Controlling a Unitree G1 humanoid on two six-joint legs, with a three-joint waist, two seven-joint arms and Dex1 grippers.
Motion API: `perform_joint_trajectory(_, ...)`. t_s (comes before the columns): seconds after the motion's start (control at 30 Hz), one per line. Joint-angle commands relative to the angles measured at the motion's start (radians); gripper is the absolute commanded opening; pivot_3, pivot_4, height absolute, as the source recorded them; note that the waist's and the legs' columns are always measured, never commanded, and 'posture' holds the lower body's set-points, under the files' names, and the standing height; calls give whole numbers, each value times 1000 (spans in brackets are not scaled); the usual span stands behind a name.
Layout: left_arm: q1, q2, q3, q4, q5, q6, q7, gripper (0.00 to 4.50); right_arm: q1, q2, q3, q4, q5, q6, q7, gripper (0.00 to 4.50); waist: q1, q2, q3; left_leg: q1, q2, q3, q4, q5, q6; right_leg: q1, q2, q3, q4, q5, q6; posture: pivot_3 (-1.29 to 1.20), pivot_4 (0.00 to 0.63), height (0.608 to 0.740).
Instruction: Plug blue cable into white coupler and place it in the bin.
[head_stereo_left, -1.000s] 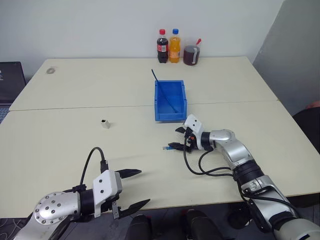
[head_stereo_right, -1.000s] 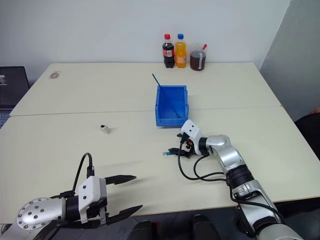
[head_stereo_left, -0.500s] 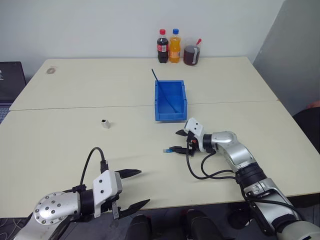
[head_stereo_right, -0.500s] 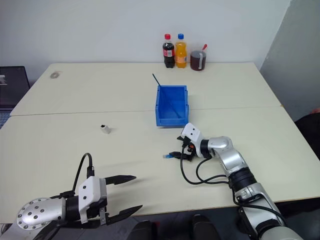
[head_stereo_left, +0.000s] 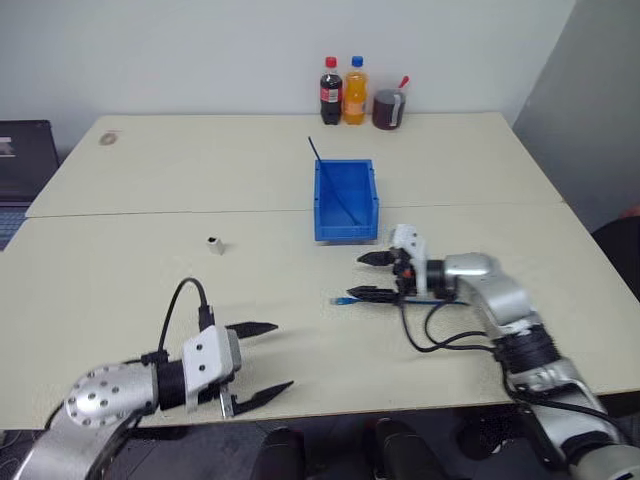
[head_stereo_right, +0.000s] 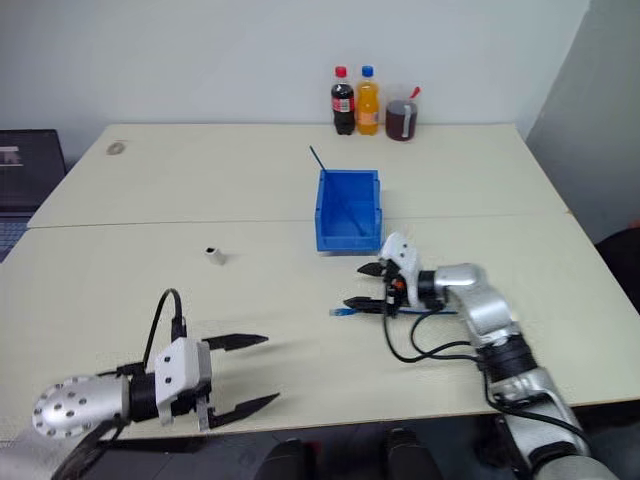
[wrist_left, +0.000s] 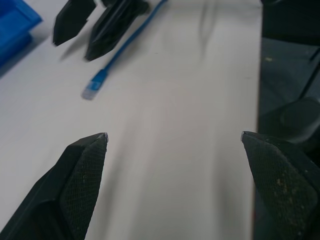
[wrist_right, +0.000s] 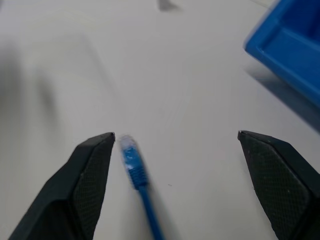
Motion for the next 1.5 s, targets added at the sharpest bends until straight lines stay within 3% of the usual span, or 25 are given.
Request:
perform_joint_trajectory(0.03, -161, 34, -36, 149, 20, -38, -77, 4500, 74, -99, -25, -241, 115, 98, 89, 4158, 4, 0, 0, 0, 0, -1, 0, 0, 0, 0, 0, -1, 0, 0, 0, 0, 150, 740)
perform_joint_trajectory(0.23, -530, -66, -221, 472, 103, -71, -162, 4500, 195, -168, -76, -414, 131, 134, -8, 4158, 4, 0, 0, -1, -1, 1, 1, 0, 0, 0, 0, -4, -1, 1, 1, 0, 150, 740)
perform_joint_trajectory(0.37, -675, -147, -322, 670, 166, -148, -229, 4500, 271, -167, -125, -474, 121, 167, -121, 4158, -2, -1, 0, -2, -1, 2, 3, 0, 0, 0, 1, -2, -1, 2, 3, 0, 150, 740)
perform_joint_trajectory(0.63, -832, -261, -396, 962, 231, -304, -304, 4500, 473, -158, -217, -643, 141, 229, -300, 4158, 1, -2, 0, -3, -1, 0, 3, 0, 0, 0, 2, -2, 0, 1, 3, 0, 150, 740)
perform_joint_trajectory(0.93, -929, -369, -431, 1166, 285, -417, -351, 4500, 542, -148, -244, -712, 172, 273, -405, 4158, 2, -3, -1, -2, -2, 0, 4, 0, 0, 2, 1, -2, -1, 2, 5, 0, 150, 740)
perform_joint_trajectory(1.5, -918, -394, -442, 1224, 329, -441, -364, 675, 552, -161, -238, -684, 196, 259, -437, 4294, 3, -3, -2, 0, -2, -2, 5, 0, 0, 4, 1, -3, -1, 2, 6, 0, 150, 740)
